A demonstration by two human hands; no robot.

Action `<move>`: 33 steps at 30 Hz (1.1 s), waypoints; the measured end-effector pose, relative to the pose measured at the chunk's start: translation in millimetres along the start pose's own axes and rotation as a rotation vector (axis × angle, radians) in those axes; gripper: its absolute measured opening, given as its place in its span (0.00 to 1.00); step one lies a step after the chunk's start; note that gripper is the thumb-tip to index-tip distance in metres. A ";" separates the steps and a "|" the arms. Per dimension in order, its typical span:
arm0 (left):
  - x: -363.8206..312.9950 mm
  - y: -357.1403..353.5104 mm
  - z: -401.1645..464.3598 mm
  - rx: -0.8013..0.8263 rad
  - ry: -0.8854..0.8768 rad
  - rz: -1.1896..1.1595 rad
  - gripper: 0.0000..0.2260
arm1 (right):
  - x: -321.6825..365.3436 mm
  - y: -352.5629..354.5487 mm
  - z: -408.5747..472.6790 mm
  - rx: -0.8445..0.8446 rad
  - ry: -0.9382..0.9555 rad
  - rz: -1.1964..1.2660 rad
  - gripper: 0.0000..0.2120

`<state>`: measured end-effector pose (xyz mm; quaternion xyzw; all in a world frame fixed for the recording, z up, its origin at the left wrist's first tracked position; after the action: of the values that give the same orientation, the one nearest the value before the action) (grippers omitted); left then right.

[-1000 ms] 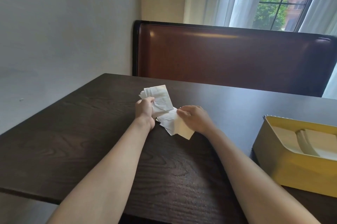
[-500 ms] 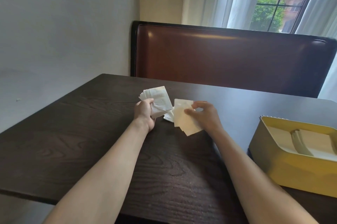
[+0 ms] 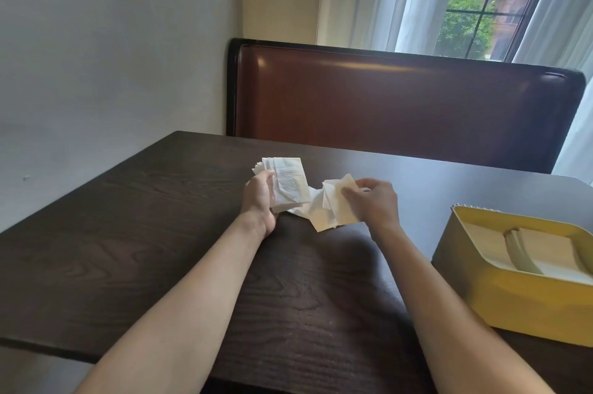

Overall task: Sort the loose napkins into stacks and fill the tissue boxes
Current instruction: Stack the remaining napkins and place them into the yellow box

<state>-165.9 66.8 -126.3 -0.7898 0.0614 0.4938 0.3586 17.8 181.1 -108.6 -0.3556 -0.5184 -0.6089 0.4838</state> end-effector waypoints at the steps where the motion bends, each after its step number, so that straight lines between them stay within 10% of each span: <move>1: -0.7 0.8 0.1 -0.007 -0.004 -0.005 0.10 | 0.0 1.6 -0.2 -0.008 0.010 -0.031 0.05; 9: -3.9 -3.5 -4.0 0.048 -0.020 -0.019 0.09 | 18.1 -9.4 -11.9 0.247 -0.031 0.276 0.12; 20: -2.1 -12.5 -12.6 0.111 -0.007 0.031 0.20 | 30.4 2.1 -16.8 0.190 -0.122 0.776 0.15; 25: -11.4 -10.9 -16.3 0.068 -0.057 -0.054 0.10 | 25.8 -1.6 -19.3 0.134 -0.029 0.270 0.06; 33: -11.8 -5.9 -14.6 -0.003 -0.036 -0.109 0.08 | 20.0 -2.8 -18.8 0.148 -0.035 0.209 0.07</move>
<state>-158.4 58.9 -109.9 -0.7836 0.0109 0.4875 0.3848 10.9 158.3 -94.6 -0.3815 -0.5304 -0.5089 0.5606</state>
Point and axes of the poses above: each hand's wrist, its own z-axis towards the middle knuckle, its own y-axis out of the back of the hand, x = y × z, the point moved 6 cm from there along z, towards the middle knuckle, and after that the axes turned 8 degrees about -x, right-handed, at the moved point
